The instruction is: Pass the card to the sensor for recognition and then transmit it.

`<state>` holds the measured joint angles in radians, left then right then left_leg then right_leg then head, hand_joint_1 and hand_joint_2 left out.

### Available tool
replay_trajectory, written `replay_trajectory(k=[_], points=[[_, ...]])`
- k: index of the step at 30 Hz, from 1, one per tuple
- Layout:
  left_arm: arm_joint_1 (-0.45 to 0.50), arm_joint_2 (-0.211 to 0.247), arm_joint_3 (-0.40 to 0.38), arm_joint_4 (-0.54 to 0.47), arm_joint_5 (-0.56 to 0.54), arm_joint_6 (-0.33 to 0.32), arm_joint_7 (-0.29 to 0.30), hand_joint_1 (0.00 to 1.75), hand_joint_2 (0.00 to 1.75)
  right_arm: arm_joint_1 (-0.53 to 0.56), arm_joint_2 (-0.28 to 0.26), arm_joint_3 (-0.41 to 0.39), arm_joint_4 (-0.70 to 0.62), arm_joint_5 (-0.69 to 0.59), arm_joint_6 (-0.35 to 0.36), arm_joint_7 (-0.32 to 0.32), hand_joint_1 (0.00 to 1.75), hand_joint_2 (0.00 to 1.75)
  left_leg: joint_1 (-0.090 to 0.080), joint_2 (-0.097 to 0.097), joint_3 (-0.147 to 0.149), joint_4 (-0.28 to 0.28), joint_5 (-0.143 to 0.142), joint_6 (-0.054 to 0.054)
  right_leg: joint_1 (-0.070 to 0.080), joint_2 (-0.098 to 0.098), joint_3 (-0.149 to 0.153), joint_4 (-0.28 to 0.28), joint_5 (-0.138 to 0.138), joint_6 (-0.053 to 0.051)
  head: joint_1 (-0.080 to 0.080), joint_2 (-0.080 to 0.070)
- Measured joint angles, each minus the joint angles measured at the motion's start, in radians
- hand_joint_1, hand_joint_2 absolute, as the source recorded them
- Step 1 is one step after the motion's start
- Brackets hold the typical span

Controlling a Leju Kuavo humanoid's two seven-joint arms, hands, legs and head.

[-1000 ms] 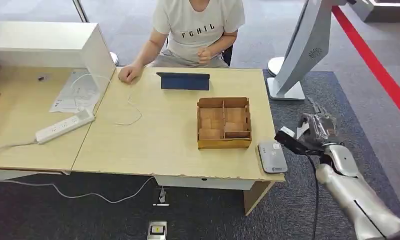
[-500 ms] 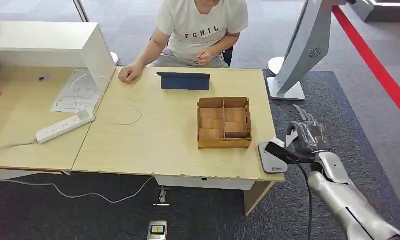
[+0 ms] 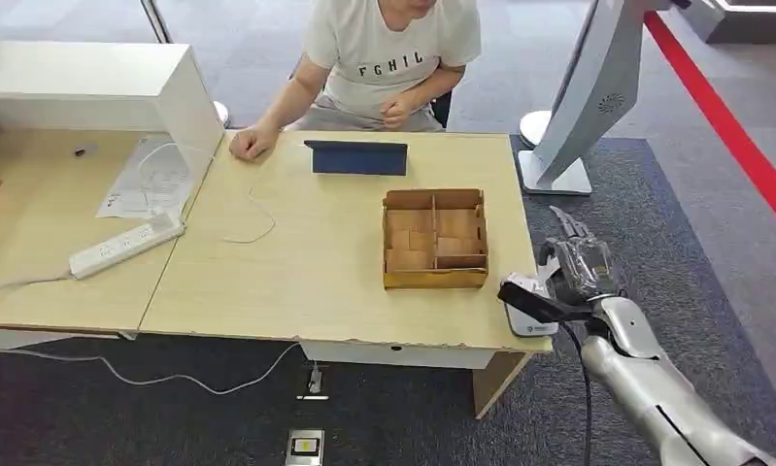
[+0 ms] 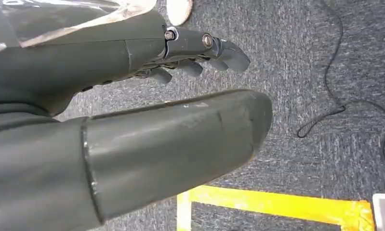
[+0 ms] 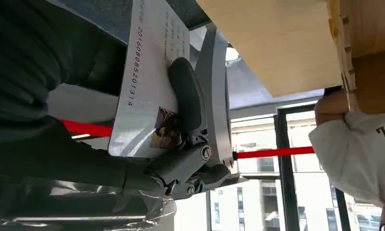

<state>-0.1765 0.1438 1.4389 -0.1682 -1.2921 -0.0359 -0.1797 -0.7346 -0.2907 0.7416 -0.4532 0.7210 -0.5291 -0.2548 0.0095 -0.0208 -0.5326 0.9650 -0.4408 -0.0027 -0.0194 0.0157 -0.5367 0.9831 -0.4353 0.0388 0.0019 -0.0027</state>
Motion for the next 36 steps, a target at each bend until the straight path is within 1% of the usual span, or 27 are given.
replay_trajectory(k=[14, 21, 24, 28, 31, 36], points=[[0.0, 0.003, 0.003, 0.0, 0.005, 0.012, 0.01, 0.0, 0.0, 0.013, -0.026, 0.001, 0.037, -0.016, 0.004, -0.011, 1.75, 1.75, 0.0, 0.0, 0.0, 0.0, 0.0, 0.0, 0.0, 0.0, 0.0, 0.0, 0.0, 0.0, 0.0, 0.0], [0.0, 0.003, 0.005, 0.0, 0.004, 0.012, 0.01, 0.0, 0.0, 0.018, -0.019, 0.002, 0.035, -0.019, 0.016, -0.029, 1.75, 1.75, 0.0, 0.0, 0.0, 0.0, 0.0, 0.0, 0.0, 0.0, 0.0, 0.0, 0.0, 0.0, 0.0, 0.0], [-0.001, 0.003, 0.006, 0.0, -0.001, 0.012, 0.008, 0.0, 0.0, 0.029, -0.013, 0.004, 0.011, -0.016, 0.022, -0.033, 1.75, 1.75, 0.0, 0.0, 0.0, 0.0, 0.0, 0.0, 0.0, 0.0, 0.0, 0.0, 0.0, 0.0, 0.0, 0.0], [-0.001, 0.003, 0.006, 0.0, -0.004, 0.012, 0.007, 0.0, 0.0, 0.043, -0.005, 0.012, -0.009, -0.014, 0.025, -0.033, 1.75, 1.75, 0.0, 0.0, 0.0, 0.0, 0.0, 0.0, 0.0, 0.0, 0.0, 0.0, 0.0, 0.0, 0.0, 0.0], [-0.002, 0.003, 0.007, 0.0, -0.003, 0.016, 0.007, 0.0, 0.0, 0.053, -0.002, 0.018, -0.015, -0.011, 0.028, -0.021, 1.75, 1.75, 0.0, 0.0, 0.0, 0.0, 0.0, 0.0, 0.0, 0.0, 0.0, 0.0, 0.0, 0.0, 0.0, 0.0], [-0.001, 0.003, 0.008, 0.0, -0.002, 0.019, 0.021, 0.0, 0.0, 0.075, -0.007, 0.026, -0.006, -0.029, 0.035, -0.015, 1.75, 1.75, 0.0, 0.0, 0.0, 0.0, 0.0, 0.0, 0.0, 0.0, 0.0, 0.0, 0.0, 0.0, 0.0, 0.0]])
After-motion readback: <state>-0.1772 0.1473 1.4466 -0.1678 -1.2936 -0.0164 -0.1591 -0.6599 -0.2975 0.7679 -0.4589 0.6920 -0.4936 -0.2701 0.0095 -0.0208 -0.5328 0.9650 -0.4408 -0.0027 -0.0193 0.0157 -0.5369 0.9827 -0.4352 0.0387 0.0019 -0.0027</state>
